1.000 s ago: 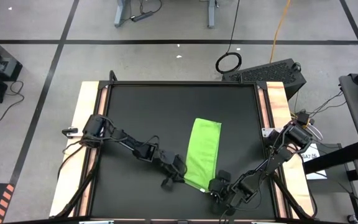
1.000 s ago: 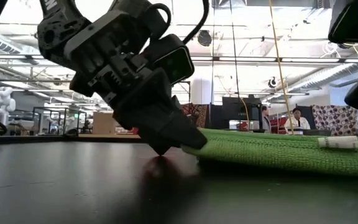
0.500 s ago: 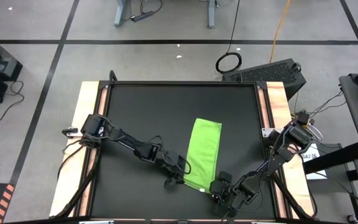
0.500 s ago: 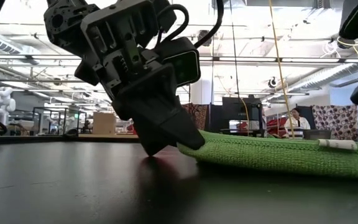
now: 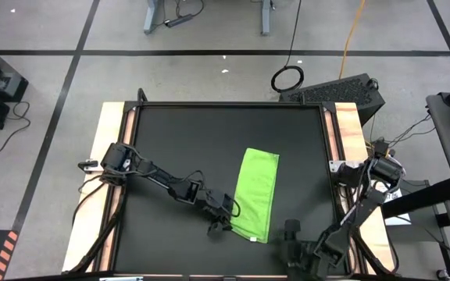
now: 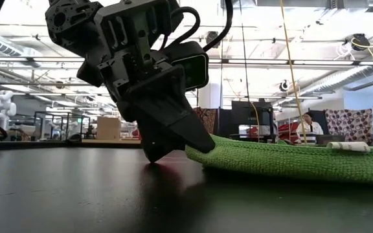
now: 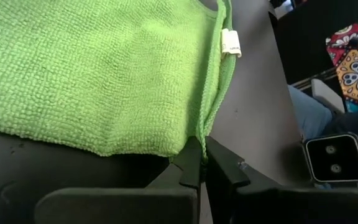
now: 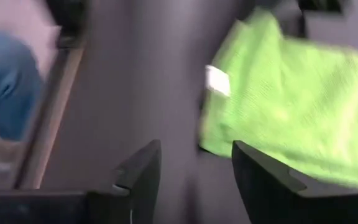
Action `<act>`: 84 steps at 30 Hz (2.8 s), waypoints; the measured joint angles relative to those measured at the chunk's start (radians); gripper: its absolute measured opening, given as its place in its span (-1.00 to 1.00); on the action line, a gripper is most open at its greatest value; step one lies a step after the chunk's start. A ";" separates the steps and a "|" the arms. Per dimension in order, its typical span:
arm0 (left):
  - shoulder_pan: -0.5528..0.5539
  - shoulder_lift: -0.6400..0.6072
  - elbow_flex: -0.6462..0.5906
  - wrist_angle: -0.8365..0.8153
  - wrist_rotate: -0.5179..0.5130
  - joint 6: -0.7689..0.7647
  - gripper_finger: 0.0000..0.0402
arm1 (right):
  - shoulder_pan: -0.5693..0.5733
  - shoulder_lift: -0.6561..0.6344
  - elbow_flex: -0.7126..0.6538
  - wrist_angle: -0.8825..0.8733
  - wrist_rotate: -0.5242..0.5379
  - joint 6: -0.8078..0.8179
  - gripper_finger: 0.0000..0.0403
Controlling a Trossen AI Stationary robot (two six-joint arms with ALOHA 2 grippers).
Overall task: Roll towel
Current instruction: Roll the green towel on the table
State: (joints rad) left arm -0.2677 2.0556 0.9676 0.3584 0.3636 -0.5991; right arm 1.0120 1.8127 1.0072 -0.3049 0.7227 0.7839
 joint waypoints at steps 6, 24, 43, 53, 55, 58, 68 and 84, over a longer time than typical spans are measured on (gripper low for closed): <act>0.005 -0.001 0.001 -0.002 -0.015 -0.051 -0.94 | 0.012 0.098 0.016 0.104 -0.010 -0.387 -0.14; 0.014 -0.002 0.002 -0.001 -0.022 -0.166 -0.94 | -0.039 0.205 0.144 -0.070 0.079 -0.710 -0.26; 0.015 -0.002 0.002 0.003 0.019 -0.159 -0.94 | -0.168 0.209 0.139 -0.195 -0.009 -0.634 -0.33; 0.023 -0.002 0.002 0.006 0.041 -0.138 -0.94 | -0.176 0.206 0.116 -0.180 -0.072 -0.574 -0.76; 0.025 -0.002 0.002 0.007 0.051 -0.135 -0.94 | -0.176 0.206 0.115 -0.183 -0.080 -0.552 -0.87; 0.025 -0.002 0.002 0.010 0.057 -0.119 -0.94 | -0.181 0.205 0.115 -0.187 -0.098 -0.498 -0.97; -0.031 -0.085 -0.009 -0.041 -0.009 0.103 -0.59 | -0.198 0.183 0.114 -0.187 -0.198 -0.380 -0.99; -0.227 -0.172 -0.001 -0.136 -0.515 0.621 0.19 | -0.237 0.104 0.096 -0.112 -0.363 -0.180 -1.00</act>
State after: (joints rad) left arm -0.4947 1.8832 0.9668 0.2229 -0.1519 0.0218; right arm 0.7748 1.9172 1.1030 -0.4171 0.3596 0.6038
